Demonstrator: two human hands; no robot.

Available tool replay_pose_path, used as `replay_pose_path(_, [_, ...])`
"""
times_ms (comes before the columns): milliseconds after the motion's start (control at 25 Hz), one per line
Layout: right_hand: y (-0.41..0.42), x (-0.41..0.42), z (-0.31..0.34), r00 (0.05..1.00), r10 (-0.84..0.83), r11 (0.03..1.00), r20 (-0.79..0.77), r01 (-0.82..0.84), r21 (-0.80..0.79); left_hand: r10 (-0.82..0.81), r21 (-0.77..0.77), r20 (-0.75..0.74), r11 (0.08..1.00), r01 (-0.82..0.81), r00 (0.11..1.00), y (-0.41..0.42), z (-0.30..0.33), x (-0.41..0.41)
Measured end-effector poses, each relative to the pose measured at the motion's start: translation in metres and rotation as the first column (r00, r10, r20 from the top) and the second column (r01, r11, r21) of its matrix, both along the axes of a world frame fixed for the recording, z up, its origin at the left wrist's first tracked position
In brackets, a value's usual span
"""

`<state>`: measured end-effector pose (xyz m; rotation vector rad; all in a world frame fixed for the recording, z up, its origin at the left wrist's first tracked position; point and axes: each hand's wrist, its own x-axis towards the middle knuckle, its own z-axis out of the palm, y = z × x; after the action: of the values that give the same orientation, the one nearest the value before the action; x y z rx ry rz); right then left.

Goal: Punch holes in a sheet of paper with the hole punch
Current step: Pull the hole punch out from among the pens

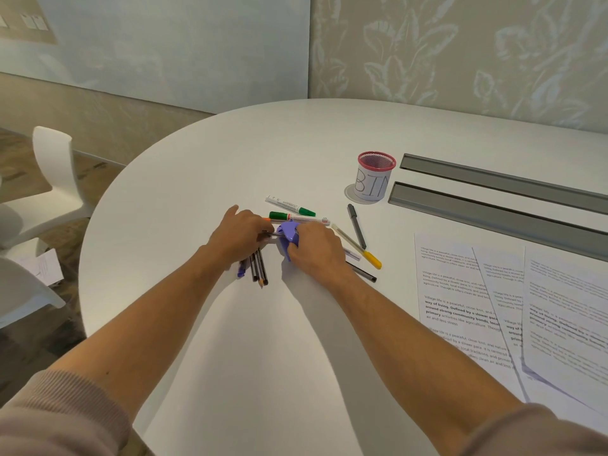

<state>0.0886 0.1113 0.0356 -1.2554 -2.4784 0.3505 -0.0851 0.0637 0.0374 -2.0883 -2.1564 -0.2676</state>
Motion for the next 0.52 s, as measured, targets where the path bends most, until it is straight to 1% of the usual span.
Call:
replay_pose_path(80, [-0.001,0.0,0.001,1.0,0.002,1.0,-0.002,-0.002,-0.005,-0.008,0.033,-0.037,0.999,0.009,0.999,-0.003,0.001,-0.004])
replay_pose_path(240, [-0.003,0.0,-0.001,0.999,0.004,1.0,-0.051,-0.004,-0.001,0.033,0.053,-0.096,0.998,-0.029,0.995,-0.014,0.004,-0.012])
replay_pose_path(400, [-0.003,-0.004,-0.005,0.996,0.012,1.0,-0.083,-0.014,-0.024,0.064,0.116,0.026,0.991,-0.067,0.998,-0.027,0.002,-0.015])
replay_pose_path(520, [-0.002,-0.006,-0.007,0.997,0.023,0.999,-0.07,-0.025,-0.028,0.061,0.103,0.055,0.992,-0.066,0.997,-0.031,0.002,-0.011])
